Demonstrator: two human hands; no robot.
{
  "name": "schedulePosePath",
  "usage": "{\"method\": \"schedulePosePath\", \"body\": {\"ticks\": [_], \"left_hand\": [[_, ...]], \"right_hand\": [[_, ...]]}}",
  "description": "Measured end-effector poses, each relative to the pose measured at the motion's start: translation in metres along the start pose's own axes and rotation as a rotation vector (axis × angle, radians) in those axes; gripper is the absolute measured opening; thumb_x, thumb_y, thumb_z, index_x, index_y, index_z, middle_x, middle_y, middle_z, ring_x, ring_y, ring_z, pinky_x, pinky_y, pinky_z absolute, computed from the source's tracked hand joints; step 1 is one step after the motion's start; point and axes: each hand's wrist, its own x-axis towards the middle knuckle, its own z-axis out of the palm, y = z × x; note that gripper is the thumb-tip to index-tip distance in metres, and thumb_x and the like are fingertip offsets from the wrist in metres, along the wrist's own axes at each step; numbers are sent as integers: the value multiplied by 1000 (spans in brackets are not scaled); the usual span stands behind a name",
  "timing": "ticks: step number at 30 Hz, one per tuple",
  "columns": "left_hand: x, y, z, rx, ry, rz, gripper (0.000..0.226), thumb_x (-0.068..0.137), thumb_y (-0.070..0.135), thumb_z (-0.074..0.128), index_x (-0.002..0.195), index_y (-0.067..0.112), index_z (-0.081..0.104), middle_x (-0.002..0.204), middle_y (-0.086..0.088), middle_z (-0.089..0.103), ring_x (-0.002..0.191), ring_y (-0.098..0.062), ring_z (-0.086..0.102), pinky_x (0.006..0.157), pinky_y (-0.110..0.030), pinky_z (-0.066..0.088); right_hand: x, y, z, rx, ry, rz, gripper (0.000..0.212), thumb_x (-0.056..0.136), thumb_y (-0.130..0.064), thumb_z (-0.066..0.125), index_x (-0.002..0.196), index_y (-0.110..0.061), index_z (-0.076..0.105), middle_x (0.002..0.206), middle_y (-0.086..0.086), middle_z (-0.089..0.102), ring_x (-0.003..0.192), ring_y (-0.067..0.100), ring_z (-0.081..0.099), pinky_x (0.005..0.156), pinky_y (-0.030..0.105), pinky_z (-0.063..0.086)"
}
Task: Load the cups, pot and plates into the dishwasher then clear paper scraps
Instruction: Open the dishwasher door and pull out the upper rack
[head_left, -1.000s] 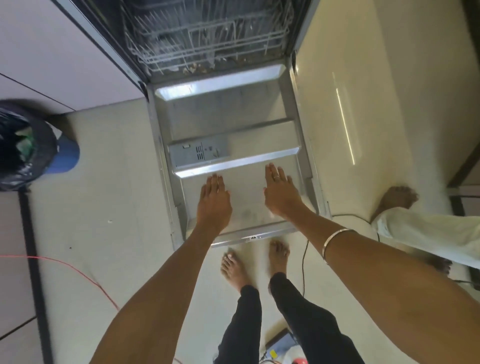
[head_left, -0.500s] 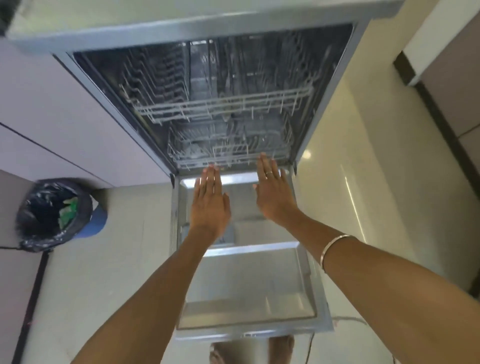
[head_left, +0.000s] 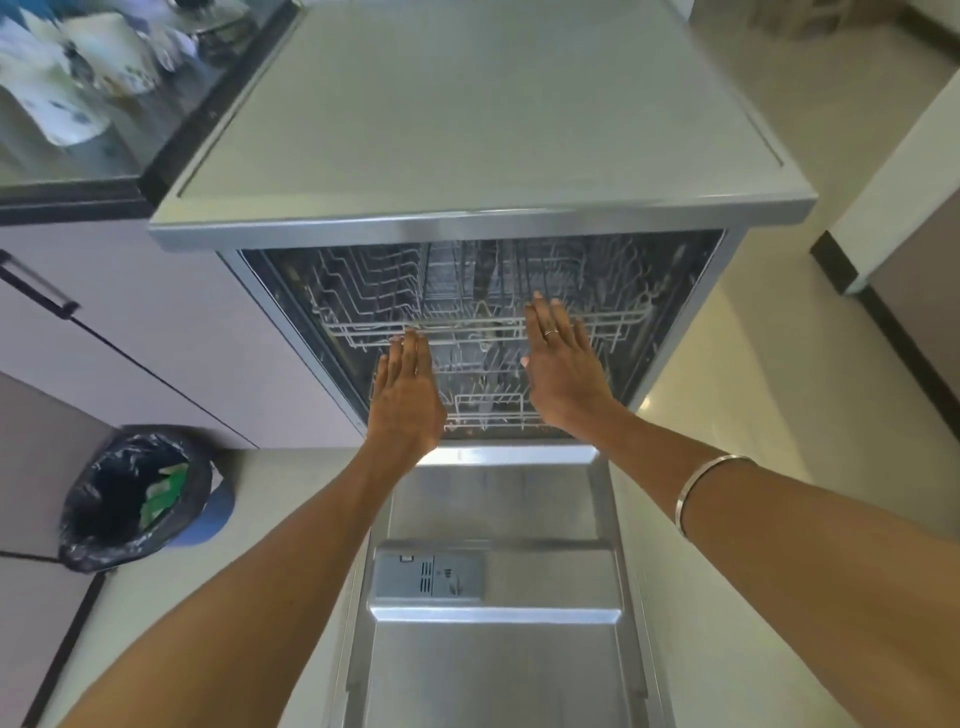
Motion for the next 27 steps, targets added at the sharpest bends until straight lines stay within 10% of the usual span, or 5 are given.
{"method": "schedulePosePath", "body": {"ticks": [5,10,17,27], "left_hand": [[47,-3,-5,48,-52,75,71,101,15,38,154,2,-7,163,-17,-9,150,-31,-11,124,-43,1],[62,2,6,173,-52,71,71,99,22,47,154,-2,9,161,-21,16,150,-36,12,124,-45,10],[92,-3,-3,74,-53,-22,45,89,-3,51,134,4,50,131,-15,58,126,-31,51,114,-42,35],[103,-15,-1,59,-60,28,33,93,6,57,123,19,61,121,-3,67,117,-23,58,110,-40,35]], "right_hand": [[38,13,6,-27,-173,33,76,98,-16,49,158,-11,2,164,10,10,152,29,6,124,48,1],[66,12,2,-24,-148,78,51,90,-4,61,139,-11,48,127,11,64,122,29,58,116,45,32],[79,19,14,-52,-178,85,29,92,-9,62,119,-19,62,107,4,70,101,24,65,88,36,50],[84,17,20,-15,-177,146,42,92,-8,64,130,-26,62,119,4,70,105,22,66,95,39,53]]}}
